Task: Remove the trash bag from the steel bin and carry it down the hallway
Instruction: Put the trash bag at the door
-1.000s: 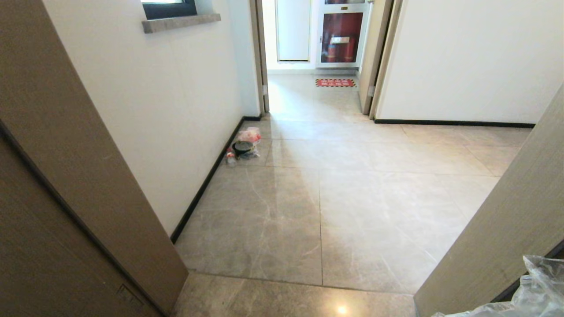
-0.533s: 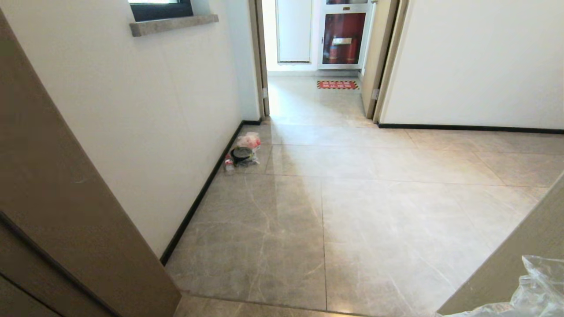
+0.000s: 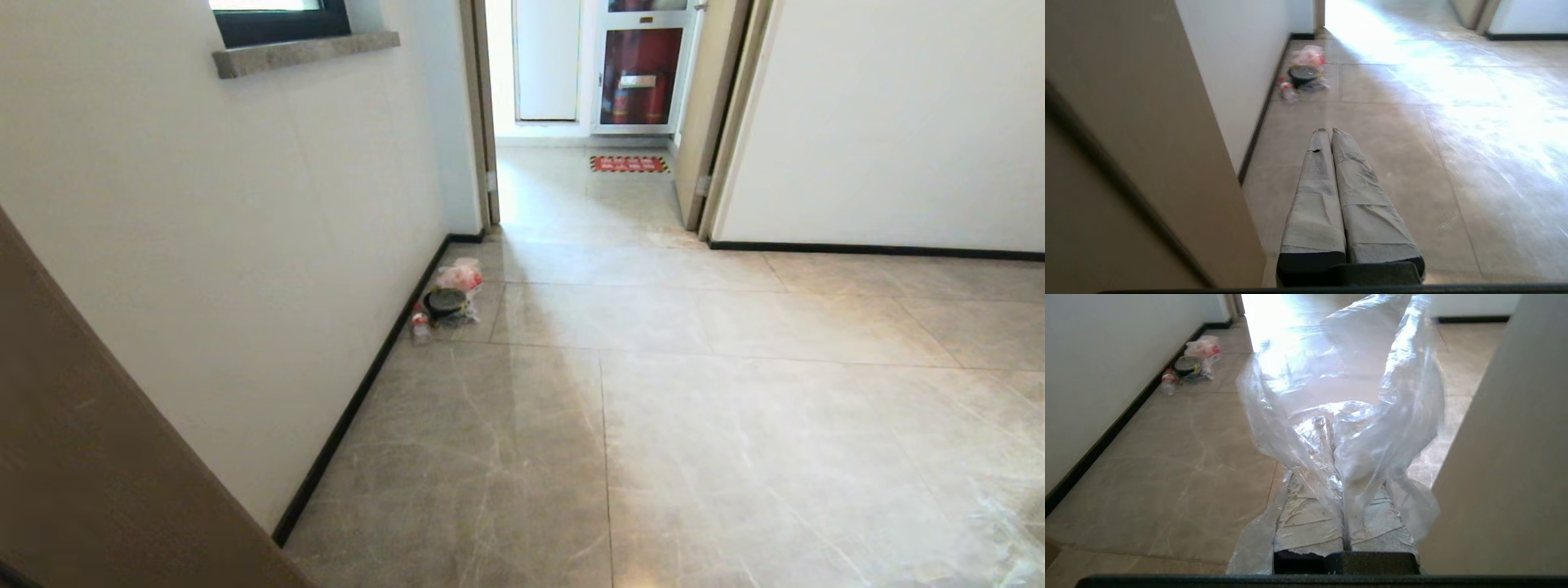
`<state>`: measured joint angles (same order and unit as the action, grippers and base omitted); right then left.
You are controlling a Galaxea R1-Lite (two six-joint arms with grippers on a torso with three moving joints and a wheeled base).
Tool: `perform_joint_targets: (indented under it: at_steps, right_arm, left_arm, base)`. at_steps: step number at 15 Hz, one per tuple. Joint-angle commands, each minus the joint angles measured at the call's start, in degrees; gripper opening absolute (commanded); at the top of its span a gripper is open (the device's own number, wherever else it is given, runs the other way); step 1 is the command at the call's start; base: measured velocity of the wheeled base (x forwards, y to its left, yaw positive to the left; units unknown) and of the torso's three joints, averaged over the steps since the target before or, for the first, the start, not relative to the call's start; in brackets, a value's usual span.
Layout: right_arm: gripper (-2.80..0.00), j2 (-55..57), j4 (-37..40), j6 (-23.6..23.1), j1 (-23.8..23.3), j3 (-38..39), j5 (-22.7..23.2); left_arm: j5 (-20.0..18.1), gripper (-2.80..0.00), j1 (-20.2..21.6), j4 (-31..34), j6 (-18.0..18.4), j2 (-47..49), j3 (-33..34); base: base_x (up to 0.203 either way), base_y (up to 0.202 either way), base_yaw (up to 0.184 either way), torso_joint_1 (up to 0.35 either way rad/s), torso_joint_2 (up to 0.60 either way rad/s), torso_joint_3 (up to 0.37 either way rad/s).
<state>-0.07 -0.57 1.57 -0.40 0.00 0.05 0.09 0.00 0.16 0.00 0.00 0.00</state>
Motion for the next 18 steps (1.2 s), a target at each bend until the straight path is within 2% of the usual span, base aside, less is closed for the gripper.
perform_joint_targets:
  at_steps: [1, 18]
  right_arm:
    - [-2.8, 0.0, 0.0, 0.0, 0.1, 0.0, 0.0]
    - [-2.8, 0.0, 0.0, 0.0, 0.0, 0.1, 0.0]
  left_arm:
    - [0.1, -2.8, 0.0, 0.0, 0.0, 0.0, 0.0]
    - [0.0, -2.8, 0.0, 0.0, 0.0, 0.0, 0.0]
  base:
    - [0.191, 0.0, 0.0, 0.002, 0.0, 0.002]
    - [0.194, 0.0, 0.0, 0.003, 0.0, 0.002]
